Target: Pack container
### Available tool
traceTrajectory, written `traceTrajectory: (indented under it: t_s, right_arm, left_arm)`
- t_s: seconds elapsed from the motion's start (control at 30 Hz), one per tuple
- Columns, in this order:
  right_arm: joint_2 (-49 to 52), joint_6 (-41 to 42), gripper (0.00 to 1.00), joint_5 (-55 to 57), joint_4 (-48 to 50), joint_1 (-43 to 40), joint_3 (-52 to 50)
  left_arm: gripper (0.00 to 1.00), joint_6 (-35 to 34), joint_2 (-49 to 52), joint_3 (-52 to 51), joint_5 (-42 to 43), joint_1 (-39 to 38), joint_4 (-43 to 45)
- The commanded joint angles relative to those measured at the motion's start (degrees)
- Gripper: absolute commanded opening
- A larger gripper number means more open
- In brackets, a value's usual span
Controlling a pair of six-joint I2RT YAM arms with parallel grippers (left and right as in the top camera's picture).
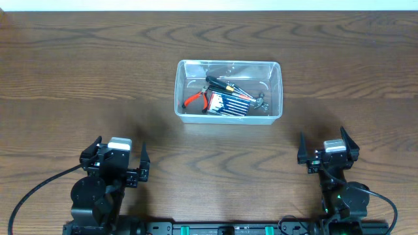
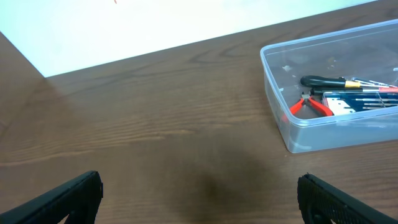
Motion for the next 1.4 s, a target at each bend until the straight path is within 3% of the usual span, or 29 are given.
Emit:
traceTrajectory:
  t_s: [0.0, 0.23, 0.4, 0.5, 0.97, 1.13, 1.37]
  right_arm:
    - [-0.4, 0.9, 0.99, -0.2, -0.3, -0.4, -0.1]
    - [-0.4, 0.9, 0.99, -0.2, -0.3, -0.4, -0.1]
    - [-0.4, 0.9, 0.99, -0.2, -0.3, -0.4, -0.1]
    - [-0.4, 0.9, 0.99, -0.2, -0.3, -0.4, -0.1]
    - [-0.4, 0.9, 0.99, -0.2, -0.3, -0.4, -0.1]
    - [-0.4, 0.9, 0.99, -0.2, -0.3, -0.4, -0.1]
    - [-0.4, 0.9, 0.99, -0.2, -0.3, -0.4, -0.1]
  left_arm:
    - [0.98, -0.5, -0.3, 0.0, -0.7, 0.1, 0.2]
    - [0.98, -1.4, -1.5, 0.0, 0.1, 0.1, -0.6]
    - [0.98, -5.0, -10.3, -2.5, 11.0, 0.1, -4.6]
    - [0.98, -7.3, -12.4, -6.4, 11.6, 0.1, -3.2]
    - [0.98, -7.6, -12.9, -26.6, 3.6, 0.2, 34.4]
    - [0.98, -7.6, -12.9, -30.0, 2.5, 0.2, 38.1]
    - [0.98, -7.8, -12.9, -30.3, 2.3, 0.2, 34.2]
